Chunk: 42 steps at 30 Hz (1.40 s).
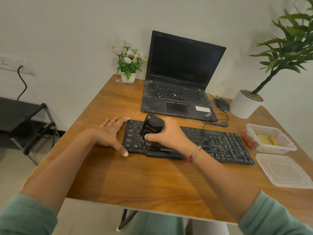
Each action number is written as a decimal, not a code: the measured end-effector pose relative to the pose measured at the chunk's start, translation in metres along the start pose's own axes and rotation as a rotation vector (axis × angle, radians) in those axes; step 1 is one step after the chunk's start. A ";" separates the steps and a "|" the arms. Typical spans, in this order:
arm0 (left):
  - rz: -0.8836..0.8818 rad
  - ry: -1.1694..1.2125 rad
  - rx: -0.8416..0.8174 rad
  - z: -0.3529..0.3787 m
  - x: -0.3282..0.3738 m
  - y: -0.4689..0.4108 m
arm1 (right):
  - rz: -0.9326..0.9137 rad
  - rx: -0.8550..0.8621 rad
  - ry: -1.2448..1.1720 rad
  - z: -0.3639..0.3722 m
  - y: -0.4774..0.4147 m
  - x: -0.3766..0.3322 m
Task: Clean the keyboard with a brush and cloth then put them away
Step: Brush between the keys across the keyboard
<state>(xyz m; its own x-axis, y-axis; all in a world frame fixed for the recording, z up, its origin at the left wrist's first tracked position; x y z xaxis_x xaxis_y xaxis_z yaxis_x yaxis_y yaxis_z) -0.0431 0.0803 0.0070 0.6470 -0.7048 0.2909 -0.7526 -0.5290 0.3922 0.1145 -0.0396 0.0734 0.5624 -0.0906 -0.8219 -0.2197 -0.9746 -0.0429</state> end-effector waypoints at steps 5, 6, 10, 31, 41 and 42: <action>-0.011 -0.027 -0.009 0.001 0.003 0.001 | -0.073 0.021 0.049 0.010 0.006 -0.006; -0.006 -0.044 -0.015 0.001 0.003 0.001 | -0.099 -0.019 0.052 0.017 0.011 -0.010; 0.041 -0.078 -0.017 0.002 0.003 0.000 | -0.127 -0.033 0.051 0.015 0.006 -0.016; 0.008 -0.028 -0.001 -0.002 0.012 0.010 | -0.129 0.015 0.045 0.019 0.012 -0.015; 0.033 -0.050 -0.004 -0.003 0.012 0.012 | -0.128 -0.031 0.005 0.024 -0.002 -0.018; 0.020 -0.047 -0.012 -0.003 0.012 0.013 | -0.117 0.025 0.017 0.022 -0.008 -0.017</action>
<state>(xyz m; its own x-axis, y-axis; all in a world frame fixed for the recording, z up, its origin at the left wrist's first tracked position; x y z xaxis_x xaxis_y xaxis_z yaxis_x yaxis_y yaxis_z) -0.0445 0.0665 0.0181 0.6255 -0.7366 0.2574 -0.7634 -0.5094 0.3973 0.0891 -0.0258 0.0748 0.5987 0.0197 -0.8007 -0.1713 -0.9734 -0.1520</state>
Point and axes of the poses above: each hand's wrist, its own y-axis away from the middle knuckle, its own z-axis out of the palm, x = y × z, the point moved 4 cm from there along -y, towards the middle knuckle, and after that the axes turned 15 degrees about -y, right-handed, at the moved point
